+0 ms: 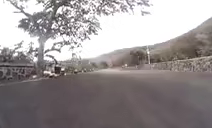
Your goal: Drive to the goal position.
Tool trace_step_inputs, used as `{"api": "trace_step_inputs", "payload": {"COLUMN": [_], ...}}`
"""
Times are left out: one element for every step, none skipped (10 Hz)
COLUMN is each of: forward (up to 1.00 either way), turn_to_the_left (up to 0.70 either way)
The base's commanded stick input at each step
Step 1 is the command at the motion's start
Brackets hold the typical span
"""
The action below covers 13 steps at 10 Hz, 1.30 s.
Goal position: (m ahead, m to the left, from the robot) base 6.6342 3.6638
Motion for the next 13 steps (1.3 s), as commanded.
{"api": "trace_step_inputs", "payload": {"forward": [0.70,0.70,0.70,0.70,0.70,0.70,0.70,0.70,0.70,0.70,0.70,0.70,0.70], "turn_to_the_left": [0.00,0.00,0.00,0.00,0.00,0.00,0.00,0.00,0.00,0.00,0.00,0.00,0.00]}}
